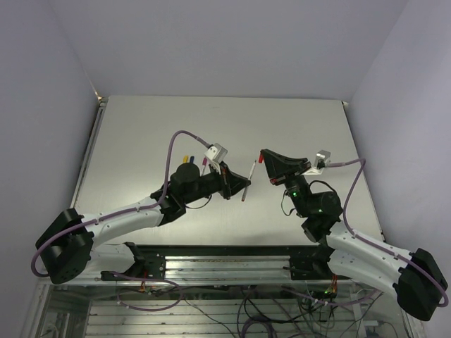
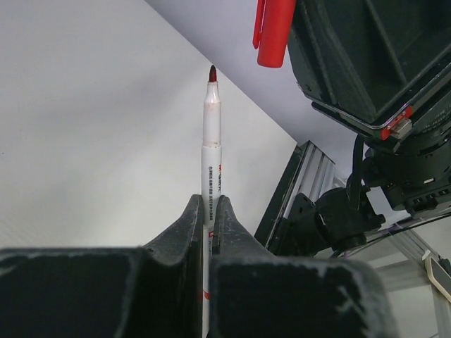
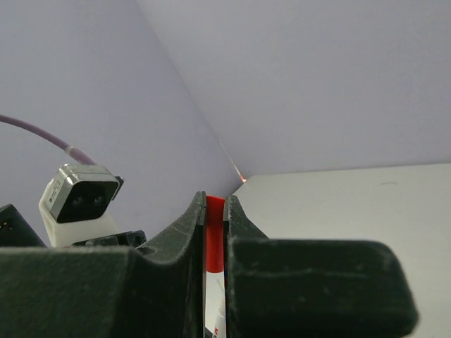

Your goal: Insert the pens into the pen caps

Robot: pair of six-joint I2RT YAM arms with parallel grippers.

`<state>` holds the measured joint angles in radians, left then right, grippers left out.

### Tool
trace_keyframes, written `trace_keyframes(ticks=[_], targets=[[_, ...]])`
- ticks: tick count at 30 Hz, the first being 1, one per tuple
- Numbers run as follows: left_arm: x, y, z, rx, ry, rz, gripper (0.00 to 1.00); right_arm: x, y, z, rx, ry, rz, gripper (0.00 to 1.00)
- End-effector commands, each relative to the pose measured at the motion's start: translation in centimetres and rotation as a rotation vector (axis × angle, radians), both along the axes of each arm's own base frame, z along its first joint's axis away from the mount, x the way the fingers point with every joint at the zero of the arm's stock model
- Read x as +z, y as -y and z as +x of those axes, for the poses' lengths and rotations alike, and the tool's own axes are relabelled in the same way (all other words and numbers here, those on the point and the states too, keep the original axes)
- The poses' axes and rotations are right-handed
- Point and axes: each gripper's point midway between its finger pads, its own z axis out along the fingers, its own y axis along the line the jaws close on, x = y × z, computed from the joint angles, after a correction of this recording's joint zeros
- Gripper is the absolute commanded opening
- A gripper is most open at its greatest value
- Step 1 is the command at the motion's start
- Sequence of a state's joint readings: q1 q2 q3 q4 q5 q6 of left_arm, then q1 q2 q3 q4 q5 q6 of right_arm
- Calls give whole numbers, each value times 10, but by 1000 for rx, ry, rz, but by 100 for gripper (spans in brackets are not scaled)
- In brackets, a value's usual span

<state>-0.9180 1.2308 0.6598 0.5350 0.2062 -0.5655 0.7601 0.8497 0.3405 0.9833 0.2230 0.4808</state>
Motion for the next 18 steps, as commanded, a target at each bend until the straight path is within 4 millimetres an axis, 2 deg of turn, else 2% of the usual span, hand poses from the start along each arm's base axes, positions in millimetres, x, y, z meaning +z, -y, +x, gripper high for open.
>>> trace_keyframes(ticks=[1,9,18], targets=[[28,3,-6,-33,56,-69,7,13,6,-4,-11,63,42,0],[38,1,-12,-63,95,-72,7,8,1,-1,-1,64,46,0],[34,5,-14,-81,83,-70,7,10,3,-1,-14,71,51,0]])
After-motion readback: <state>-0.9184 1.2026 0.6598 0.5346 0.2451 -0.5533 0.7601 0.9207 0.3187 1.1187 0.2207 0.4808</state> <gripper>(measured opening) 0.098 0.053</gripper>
